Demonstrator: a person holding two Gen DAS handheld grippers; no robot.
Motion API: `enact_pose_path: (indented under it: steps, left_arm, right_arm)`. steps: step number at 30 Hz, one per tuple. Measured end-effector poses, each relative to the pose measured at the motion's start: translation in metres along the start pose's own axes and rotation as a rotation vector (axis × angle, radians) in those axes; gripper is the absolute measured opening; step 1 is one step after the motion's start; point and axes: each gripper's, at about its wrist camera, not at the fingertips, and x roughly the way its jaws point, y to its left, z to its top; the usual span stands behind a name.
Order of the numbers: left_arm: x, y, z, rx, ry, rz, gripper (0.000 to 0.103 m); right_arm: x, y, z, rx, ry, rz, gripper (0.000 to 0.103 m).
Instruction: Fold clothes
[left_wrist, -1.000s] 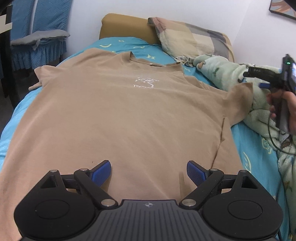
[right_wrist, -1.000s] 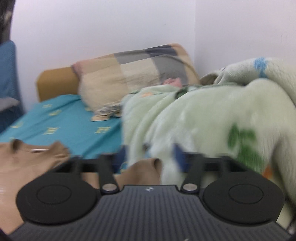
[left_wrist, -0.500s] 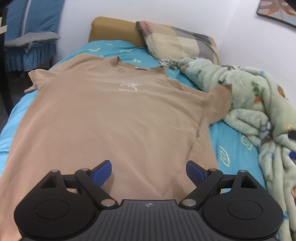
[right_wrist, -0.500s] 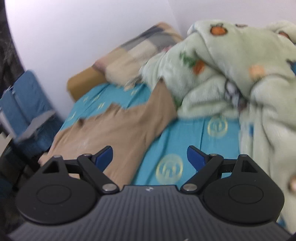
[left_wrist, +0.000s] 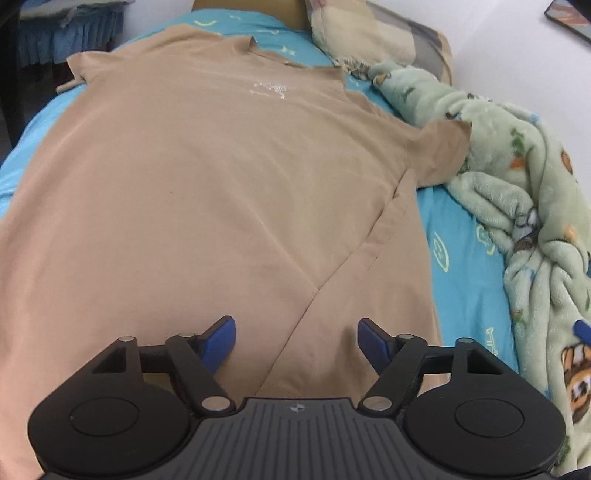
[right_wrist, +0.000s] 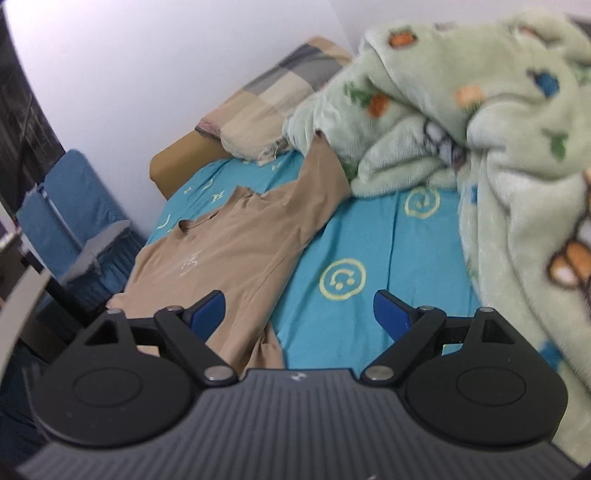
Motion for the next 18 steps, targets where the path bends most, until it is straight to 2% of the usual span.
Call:
enact_pose_path:
  steps: [1,5,7,8,12,16,18]
  left_arm:
    - [0.000,-0.003,-0.002,0.017,0.005,0.007,0.066]
    - [-0.001,-0.015,-0.010,0.083,0.026,0.034,0.042]
    - [-0.001,-0.021,-0.014,0.117,0.036,0.048,0.019]
    - [-0.001,-0.025,-0.016,0.134,0.039,0.055,0.004]
    - [-0.019,-0.059,-0.026,0.279,-0.049,0.077,0.003]
    - [-0.043,-0.112,-0.034,0.369,-0.146,-0.021,0.003]
    - [-0.042,-0.147,-0.043,0.426,-0.153,-0.081,0.002]
  right_arm:
    - [0.002,-0.006,0.001,0.030,0.014,0.005,0.088]
    - [0.006,-0.029,0.006,0.159,0.045,0.021,0.088]
    - [0.004,-0.035,0.008,0.200,0.035,0.037,0.088]
    - [0.002,-0.037,0.009,0.209,0.027,0.045,0.088]
    - [-0.008,-0.042,0.014,0.205,-0.012,0.055,0.088]
    - [-0.020,-0.046,0.021,0.171,-0.079,0.028,0.088]
    - [-0.025,-0.046,0.025,0.135,-0.118,0.005,0.088]
